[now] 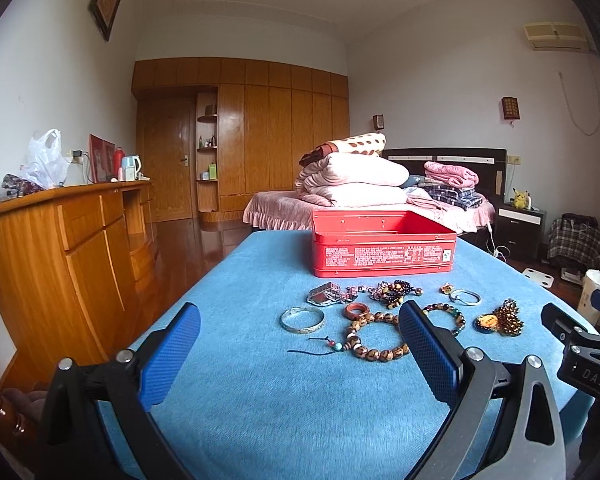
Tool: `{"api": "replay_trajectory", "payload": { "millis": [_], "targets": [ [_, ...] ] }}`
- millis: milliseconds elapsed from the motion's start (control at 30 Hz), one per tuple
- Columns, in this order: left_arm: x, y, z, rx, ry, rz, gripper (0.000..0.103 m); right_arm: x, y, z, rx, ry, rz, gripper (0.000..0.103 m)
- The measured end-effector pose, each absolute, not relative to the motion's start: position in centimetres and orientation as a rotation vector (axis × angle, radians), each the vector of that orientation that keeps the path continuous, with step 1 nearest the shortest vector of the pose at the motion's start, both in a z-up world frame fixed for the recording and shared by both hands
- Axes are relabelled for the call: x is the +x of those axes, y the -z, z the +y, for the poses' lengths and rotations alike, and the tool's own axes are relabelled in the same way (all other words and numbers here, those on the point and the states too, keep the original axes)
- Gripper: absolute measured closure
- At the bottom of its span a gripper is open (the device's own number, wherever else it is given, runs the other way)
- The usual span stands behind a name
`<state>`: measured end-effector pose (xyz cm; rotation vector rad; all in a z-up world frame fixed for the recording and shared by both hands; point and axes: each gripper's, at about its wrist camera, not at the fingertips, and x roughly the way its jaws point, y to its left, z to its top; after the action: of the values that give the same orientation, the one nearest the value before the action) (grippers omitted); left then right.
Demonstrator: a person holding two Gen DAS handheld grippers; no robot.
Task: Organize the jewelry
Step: 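Move the right tool to the amber bead necklace while the left tool reaches the wooden bead bracelet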
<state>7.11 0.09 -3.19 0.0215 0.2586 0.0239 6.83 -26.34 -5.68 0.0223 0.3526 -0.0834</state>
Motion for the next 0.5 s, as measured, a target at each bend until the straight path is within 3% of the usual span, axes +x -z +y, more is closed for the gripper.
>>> {"api": "replay_trajectory", "payload": {
  "millis": [500],
  "targets": [
    [12.0, 5.7, -1.7, 0.017, 0.020, 0.325, 0.006, 12.8, 7.8, -28.1, 0.022, 0.113, 0.467, 0.007]
  ]
}}
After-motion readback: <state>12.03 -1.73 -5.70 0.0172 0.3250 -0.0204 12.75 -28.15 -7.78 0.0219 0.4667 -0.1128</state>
